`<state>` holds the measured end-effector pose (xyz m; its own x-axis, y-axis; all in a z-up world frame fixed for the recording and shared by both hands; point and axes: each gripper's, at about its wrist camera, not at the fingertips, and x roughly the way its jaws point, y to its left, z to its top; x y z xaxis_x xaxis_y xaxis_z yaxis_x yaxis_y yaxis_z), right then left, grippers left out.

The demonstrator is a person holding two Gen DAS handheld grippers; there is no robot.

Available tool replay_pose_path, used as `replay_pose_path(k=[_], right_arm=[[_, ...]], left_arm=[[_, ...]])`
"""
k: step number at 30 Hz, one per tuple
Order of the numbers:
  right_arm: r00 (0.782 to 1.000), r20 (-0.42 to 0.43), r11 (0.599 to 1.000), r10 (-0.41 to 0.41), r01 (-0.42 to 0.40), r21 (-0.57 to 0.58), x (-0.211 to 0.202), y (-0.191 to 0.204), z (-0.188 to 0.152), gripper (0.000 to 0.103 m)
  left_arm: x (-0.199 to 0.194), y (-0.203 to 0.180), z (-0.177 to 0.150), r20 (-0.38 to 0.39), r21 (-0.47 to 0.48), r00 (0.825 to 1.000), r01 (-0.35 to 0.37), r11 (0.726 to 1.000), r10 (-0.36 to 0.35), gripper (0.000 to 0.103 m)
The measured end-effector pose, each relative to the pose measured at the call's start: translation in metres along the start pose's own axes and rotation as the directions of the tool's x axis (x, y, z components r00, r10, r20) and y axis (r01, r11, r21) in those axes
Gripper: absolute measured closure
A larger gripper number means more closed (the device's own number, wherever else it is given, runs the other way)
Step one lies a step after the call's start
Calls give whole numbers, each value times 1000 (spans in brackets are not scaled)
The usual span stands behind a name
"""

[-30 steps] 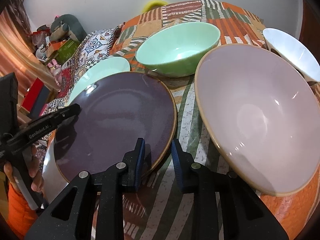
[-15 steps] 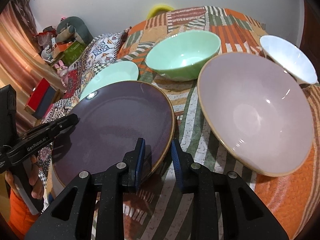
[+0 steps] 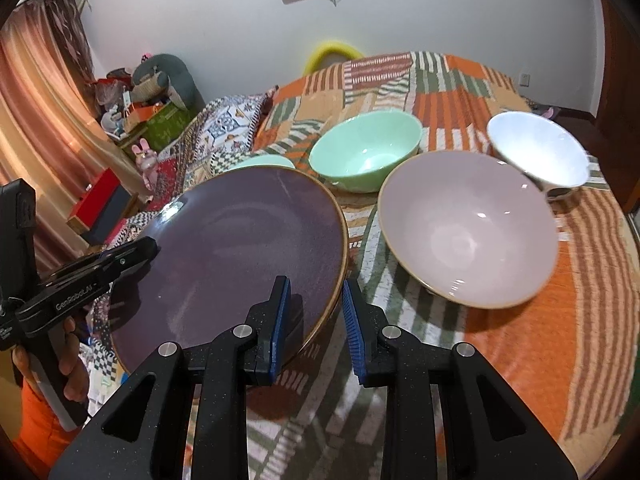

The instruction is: Organize plates and bowls

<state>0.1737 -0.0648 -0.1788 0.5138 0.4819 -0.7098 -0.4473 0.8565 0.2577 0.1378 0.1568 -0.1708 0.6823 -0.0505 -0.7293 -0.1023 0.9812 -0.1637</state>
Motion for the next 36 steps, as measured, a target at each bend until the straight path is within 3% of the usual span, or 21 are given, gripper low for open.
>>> replay_pose_path(k=[16, 36], right_arm=[[998, 57, 999, -38, 38, 14, -61, -23, -31, 79], [997, -22, 994, -78, 79, 79, -70, -67, -80, 79]], left_arm=[[-32, -62, -27, -28, 63, 998, 56, 996, -54, 82], [10, -107, -68, -197, 117, 978, 92, 989, -67, 81]])
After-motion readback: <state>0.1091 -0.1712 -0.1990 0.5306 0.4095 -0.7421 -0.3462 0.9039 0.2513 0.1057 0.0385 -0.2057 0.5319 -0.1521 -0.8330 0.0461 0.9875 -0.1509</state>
